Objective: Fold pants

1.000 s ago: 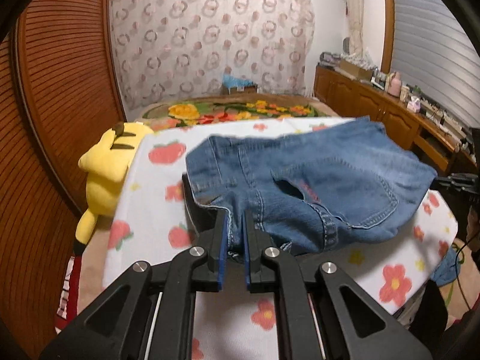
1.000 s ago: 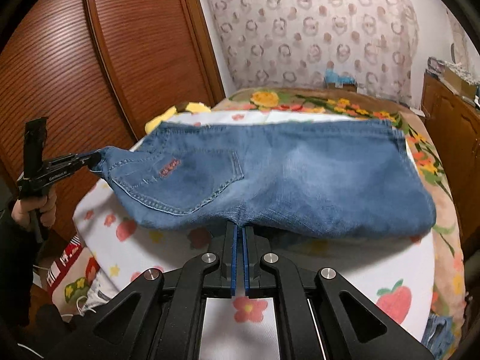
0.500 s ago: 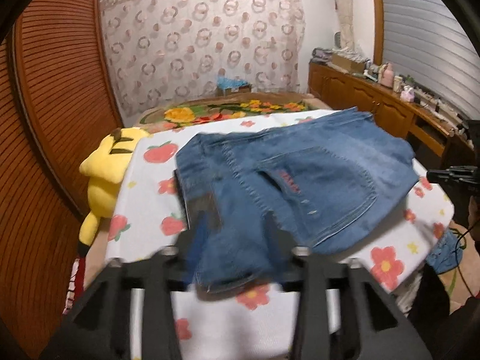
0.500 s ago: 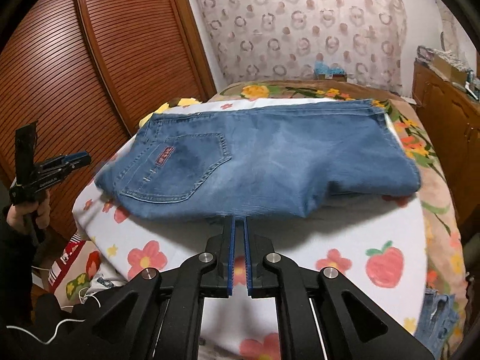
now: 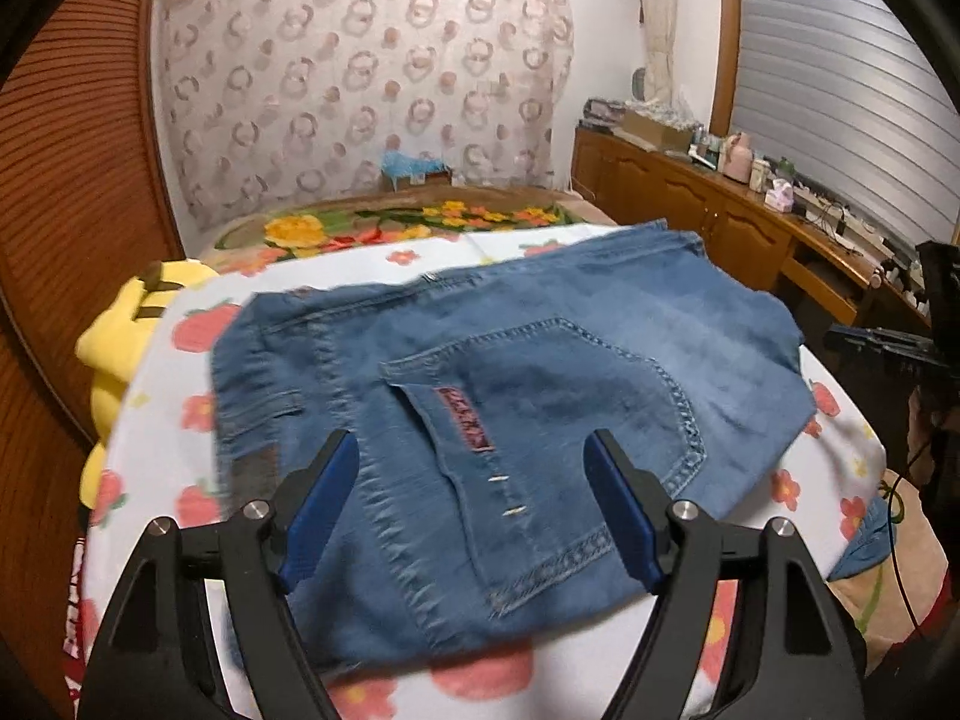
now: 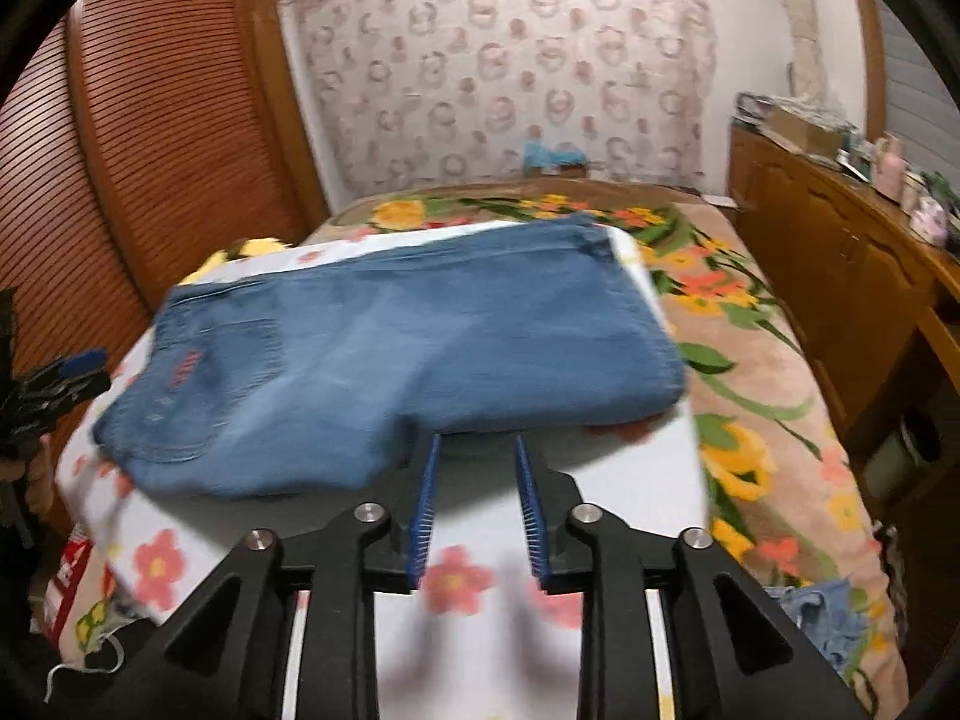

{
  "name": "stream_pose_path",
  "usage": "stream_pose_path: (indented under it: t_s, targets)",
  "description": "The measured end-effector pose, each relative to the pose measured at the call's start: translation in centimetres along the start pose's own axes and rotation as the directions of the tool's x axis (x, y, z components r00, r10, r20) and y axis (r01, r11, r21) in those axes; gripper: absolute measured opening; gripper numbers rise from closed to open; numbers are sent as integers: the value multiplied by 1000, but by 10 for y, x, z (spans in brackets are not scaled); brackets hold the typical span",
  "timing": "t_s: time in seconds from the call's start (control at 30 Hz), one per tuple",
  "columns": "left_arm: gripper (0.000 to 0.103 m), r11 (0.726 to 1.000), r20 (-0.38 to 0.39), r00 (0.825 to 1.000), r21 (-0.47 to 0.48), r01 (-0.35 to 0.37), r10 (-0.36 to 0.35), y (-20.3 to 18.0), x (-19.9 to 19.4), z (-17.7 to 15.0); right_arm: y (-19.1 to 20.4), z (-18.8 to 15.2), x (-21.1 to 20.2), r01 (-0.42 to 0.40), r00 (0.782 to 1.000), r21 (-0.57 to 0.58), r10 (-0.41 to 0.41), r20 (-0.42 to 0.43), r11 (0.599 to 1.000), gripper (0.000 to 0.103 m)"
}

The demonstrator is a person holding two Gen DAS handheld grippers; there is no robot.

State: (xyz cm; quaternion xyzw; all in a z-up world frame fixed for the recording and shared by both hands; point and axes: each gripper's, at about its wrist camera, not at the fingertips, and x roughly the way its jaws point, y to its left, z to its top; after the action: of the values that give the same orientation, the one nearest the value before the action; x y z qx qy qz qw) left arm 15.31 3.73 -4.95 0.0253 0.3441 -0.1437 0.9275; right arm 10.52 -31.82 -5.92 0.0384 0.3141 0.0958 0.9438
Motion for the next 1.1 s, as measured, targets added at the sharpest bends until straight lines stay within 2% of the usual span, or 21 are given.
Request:
stream_pose_path:
  t_s: [0.3,0.57,0.83,0.9,0.93,0.97,1.1]
  targets:
    - [78,1000,-53,999,30,9,-7,-14,37,-2,-35,15,29,78,997,128,-78,-5,989,44]
    - [78,999,-97,995,37,1,2,-16,56,-10,-49,19,56,52,998,232,-42,-51,971,46]
    - [78,1000,-95,995,24,14,-12,-14,55,-12,-67,34,71,38,995,252,-13,-98,967,46]
    - [78,1000,-90,996,21,15,-13,-12,51,-12,-69,36,72,31,995,260,-3,-105,965,30]
    - [78,1000,-84,996,19,14,-13,-11,48,-12,-68,37,71,31,995,258,-4,-103,966,18]
    - [78,1000,-80,997,17,14,-12,-10,46,-11,-66,40,70,31,995,248,-7,-97,968,12]
    - [78,1000,-57,998,8,8,-7,-4,32,-9,-49,55,56,1,999,194,8,-46,981,8]
